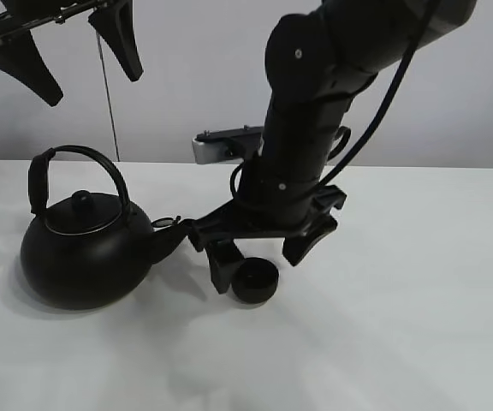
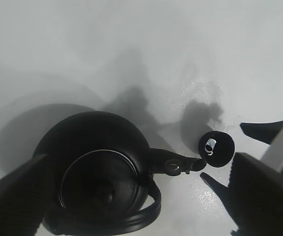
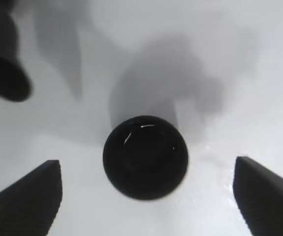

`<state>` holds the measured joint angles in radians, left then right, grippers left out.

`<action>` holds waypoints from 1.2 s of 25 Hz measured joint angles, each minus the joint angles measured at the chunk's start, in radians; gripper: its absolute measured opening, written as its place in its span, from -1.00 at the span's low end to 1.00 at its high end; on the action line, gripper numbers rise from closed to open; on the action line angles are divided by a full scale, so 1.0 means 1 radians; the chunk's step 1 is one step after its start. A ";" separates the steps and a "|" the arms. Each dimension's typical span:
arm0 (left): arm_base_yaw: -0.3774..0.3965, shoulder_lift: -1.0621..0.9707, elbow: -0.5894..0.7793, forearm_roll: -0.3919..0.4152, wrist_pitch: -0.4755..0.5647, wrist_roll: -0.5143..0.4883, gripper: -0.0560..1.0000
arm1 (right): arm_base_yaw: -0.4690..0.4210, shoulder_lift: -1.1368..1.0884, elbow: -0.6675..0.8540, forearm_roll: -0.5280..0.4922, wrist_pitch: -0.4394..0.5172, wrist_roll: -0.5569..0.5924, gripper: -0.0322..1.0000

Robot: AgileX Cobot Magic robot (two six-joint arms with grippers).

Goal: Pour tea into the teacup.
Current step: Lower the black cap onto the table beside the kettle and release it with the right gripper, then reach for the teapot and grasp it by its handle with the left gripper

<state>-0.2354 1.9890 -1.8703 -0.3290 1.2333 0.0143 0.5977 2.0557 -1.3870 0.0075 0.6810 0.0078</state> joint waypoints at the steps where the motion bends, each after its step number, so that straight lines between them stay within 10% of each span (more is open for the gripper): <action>1: 0.000 0.000 0.000 0.000 0.000 0.000 0.42 | -0.002 -0.023 0.000 -0.008 0.013 0.003 0.33; 6: 0.000 0.000 0.000 0.000 0.000 0.000 0.42 | -0.105 -0.164 0.000 -0.048 0.119 0.013 0.37; 17: 0.000 0.000 0.000 0.000 0.000 0.000 0.42 | -0.679 -0.403 0.000 -0.140 0.429 -0.097 0.32; 30: 0.000 0.000 0.000 0.000 0.000 0.000 0.42 | -0.675 -1.393 0.358 -0.008 0.565 -0.054 0.22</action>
<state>-0.2354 1.9890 -1.8703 -0.3290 1.2333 0.0143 -0.0769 0.6622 -1.0293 0.0000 1.2463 -0.0462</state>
